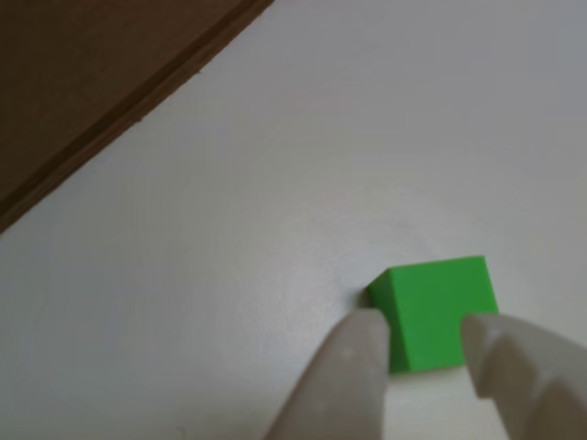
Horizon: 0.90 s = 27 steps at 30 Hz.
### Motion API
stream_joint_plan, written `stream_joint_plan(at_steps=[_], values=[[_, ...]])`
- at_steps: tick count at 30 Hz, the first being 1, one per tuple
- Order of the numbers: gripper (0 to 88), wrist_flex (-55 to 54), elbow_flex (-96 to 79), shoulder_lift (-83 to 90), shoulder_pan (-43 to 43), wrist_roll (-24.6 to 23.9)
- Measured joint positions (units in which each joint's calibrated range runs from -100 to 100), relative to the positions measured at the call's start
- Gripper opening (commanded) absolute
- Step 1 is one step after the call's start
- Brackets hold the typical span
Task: Pick up green cube and drop it in the blue box
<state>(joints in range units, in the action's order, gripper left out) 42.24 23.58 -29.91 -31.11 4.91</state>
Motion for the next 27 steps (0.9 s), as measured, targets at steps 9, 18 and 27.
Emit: stream_joint_plan(at_steps=[9,18,27], values=[[10.0,0.0,0.0,0.0,0.0,0.15],[10.2,0.0,0.0,0.0,0.0,0.29],[10.2,0.0,0.0,0.0,0.0,0.29]])
